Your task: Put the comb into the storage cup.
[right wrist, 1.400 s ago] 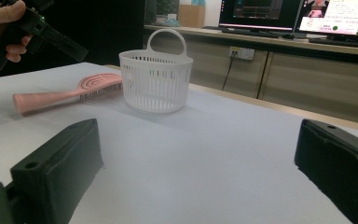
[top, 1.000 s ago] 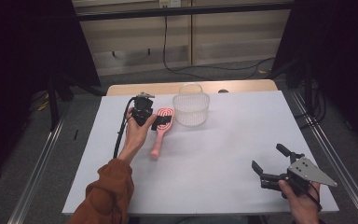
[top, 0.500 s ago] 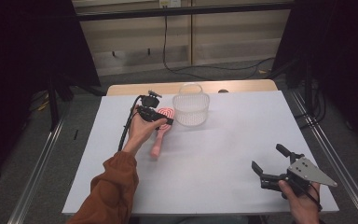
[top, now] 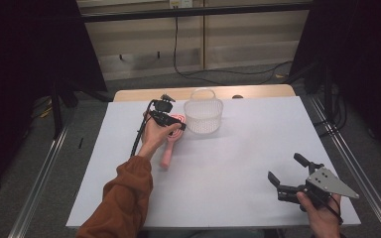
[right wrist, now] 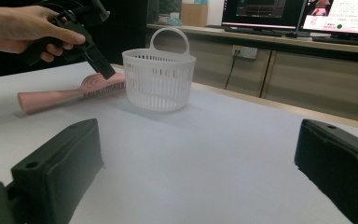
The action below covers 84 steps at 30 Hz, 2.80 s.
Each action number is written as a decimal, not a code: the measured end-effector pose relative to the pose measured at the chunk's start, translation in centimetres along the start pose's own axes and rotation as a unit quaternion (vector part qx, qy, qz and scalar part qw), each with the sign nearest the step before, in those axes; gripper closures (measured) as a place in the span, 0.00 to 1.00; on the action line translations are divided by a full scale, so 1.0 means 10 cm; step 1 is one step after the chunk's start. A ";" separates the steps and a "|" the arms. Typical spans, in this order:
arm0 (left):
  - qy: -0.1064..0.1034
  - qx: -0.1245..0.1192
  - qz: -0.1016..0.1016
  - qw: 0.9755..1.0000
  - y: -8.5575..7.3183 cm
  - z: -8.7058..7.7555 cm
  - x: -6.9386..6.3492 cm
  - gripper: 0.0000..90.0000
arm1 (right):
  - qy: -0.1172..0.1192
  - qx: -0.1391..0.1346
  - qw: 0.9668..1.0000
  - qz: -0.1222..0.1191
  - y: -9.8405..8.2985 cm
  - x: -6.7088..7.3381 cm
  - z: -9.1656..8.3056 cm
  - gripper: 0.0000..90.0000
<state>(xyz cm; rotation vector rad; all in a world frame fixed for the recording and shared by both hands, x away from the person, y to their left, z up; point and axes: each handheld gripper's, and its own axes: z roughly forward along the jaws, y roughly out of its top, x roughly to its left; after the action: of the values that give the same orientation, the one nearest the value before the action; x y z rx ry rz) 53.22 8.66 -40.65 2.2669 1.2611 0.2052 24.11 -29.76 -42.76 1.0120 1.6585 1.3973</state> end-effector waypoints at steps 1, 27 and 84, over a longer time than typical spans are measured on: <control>0.004 -0.002 -0.007 1.000 0.01 0.01 0.01 0.08 | 0.000 0.000 1.000 0.000 0.00 0.00 0.00 0.00; 0.028 0.043 -0.033 0.998 0.05 0.26 -0.01 0.11 | 0.003 0.002 1.000 0.001 -0.01 -0.01 0.00 0.00; 0.043 0.048 -0.104 0.993 0.05 0.15 0.02 0.21 | -0.001 0.001 1.000 0.000 0.00 -0.01 -0.01 0.00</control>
<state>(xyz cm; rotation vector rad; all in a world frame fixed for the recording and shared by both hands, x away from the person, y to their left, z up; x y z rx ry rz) 54.26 8.00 -41.63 2.2063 1.5717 0.1718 24.05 -29.90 -42.78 1.0137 1.6594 1.3941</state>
